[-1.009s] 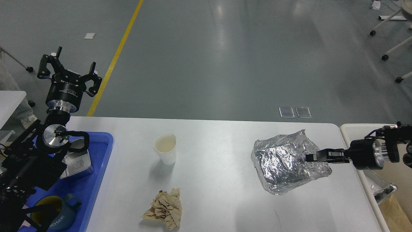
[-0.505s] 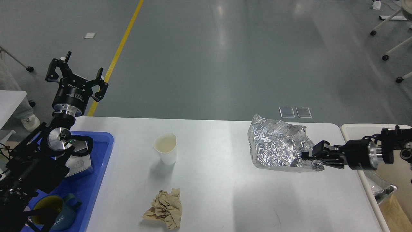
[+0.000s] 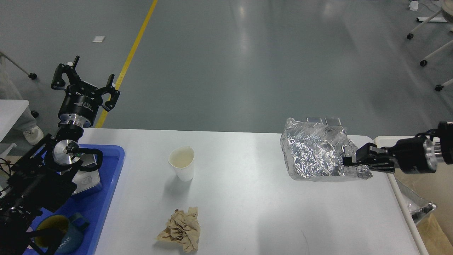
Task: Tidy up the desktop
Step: 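Lift the foil package with the right gripper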
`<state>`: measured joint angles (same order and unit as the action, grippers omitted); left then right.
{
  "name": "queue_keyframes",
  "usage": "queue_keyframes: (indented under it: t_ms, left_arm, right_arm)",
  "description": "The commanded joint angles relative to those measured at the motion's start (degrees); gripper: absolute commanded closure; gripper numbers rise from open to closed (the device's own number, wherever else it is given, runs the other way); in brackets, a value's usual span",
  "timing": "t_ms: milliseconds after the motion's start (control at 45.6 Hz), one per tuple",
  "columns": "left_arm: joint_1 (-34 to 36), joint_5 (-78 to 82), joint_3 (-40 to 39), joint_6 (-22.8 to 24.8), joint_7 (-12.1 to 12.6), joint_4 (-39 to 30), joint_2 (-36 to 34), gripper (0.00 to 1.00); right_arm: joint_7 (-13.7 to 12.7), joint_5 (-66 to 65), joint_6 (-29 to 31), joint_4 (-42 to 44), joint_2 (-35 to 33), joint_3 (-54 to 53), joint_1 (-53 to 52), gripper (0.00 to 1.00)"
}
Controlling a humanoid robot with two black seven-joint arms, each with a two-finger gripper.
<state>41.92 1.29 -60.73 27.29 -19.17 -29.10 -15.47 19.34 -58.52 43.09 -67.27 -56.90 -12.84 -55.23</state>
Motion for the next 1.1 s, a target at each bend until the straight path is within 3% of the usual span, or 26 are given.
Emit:
queue_keyframes:
  t_ms: [0, 351, 614, 790, 1075]
  left_arm:
    - [-0.3, 0.0, 0.1, 0.0, 0.0, 0.0, 0.0, 0.03]
    - [-0.2, -0.1, 4.0, -0.6, -0.1, 0.0, -0.4, 0.03]
    - [0.0, 0.0, 6.1, -2.5, 0.0, 0.0, -0.4, 0.03]
    - [0.3, -0.1, 9.0, -3.7, -0.1, 0.0, -1.1, 0.03]
    - [-0.3, 0.6, 9.1, -2.0, -0.3, -3.6, -3.8, 0.03]
  right_arm:
    - [0.0, 3.2, 1.1, -1.3, -0.1, -0.1, -2.6, 1.0]
    - [-1.8, 5.3, -0.3, -4.3, 0.9, -0.1, -5.1, 1.0]
    - [-8.6, 5.3, -9.4, -3.7, 6.8, 4.3, -3.7, 1.0]
    - [-12.0, 10.7, -12.4, -3.0, 9.2, 4.8, -3.3, 1.0]
    - [-12.2, 13.8, -14.0, -3.0, 10.3, 4.2, -0.8, 1.0]
